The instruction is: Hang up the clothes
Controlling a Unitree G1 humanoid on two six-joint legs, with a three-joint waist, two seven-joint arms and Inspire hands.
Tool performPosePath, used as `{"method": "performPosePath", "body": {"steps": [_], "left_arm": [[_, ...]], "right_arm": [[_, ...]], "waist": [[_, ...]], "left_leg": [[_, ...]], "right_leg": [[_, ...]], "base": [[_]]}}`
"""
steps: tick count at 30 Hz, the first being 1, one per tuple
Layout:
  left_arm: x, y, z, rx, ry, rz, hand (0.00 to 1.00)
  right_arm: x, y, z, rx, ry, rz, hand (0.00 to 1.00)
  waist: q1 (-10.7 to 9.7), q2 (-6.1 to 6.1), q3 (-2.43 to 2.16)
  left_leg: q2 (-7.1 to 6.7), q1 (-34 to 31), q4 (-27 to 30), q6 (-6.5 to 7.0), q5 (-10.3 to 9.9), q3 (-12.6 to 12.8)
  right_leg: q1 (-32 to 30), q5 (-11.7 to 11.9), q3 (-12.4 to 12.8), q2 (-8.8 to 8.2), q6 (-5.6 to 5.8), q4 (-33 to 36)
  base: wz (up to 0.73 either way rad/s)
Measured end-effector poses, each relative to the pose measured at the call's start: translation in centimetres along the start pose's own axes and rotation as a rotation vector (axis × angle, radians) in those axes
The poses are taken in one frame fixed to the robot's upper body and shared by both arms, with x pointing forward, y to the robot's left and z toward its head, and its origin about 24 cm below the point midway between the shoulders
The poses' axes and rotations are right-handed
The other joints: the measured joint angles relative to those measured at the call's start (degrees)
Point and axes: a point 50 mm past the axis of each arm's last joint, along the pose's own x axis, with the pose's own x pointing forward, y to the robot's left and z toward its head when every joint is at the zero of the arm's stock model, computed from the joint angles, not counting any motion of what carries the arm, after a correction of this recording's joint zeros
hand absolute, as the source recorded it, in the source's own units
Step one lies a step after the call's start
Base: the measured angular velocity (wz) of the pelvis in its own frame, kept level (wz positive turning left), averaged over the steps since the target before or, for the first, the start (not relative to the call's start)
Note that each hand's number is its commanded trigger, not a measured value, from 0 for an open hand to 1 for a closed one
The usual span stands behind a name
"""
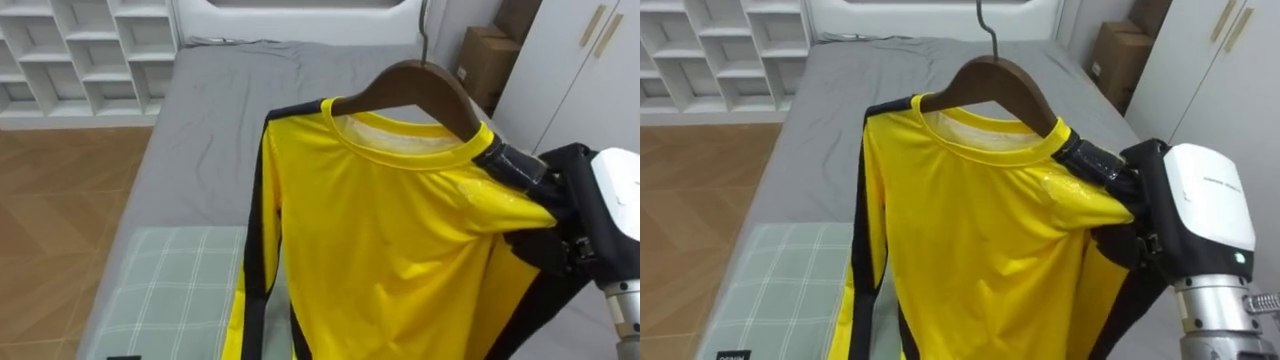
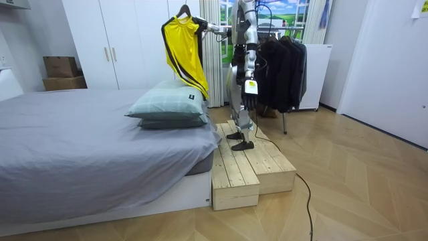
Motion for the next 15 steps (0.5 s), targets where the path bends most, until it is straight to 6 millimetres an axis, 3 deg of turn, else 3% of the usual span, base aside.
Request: {"method": "performPosePath", "body": {"steps": [15], "left_arm": [[-0.3, -1.2, -1.1, 0.07, 0.057, -0.191, 0.0]], "right_arm": [[0.1, -0.9, 1.2, 0.02, -0.049, -0.04, 1.0]], "waist": [[-0.13, -0.2, 0.08]], "left_leg": [[0.01, 0.1, 0.32, 0.13, -0.13, 0.39]], "right_leg": [[0.08, -0.02, 0.36, -0.08, 0.03, 0.11]], "base": [[-0.01]]}}
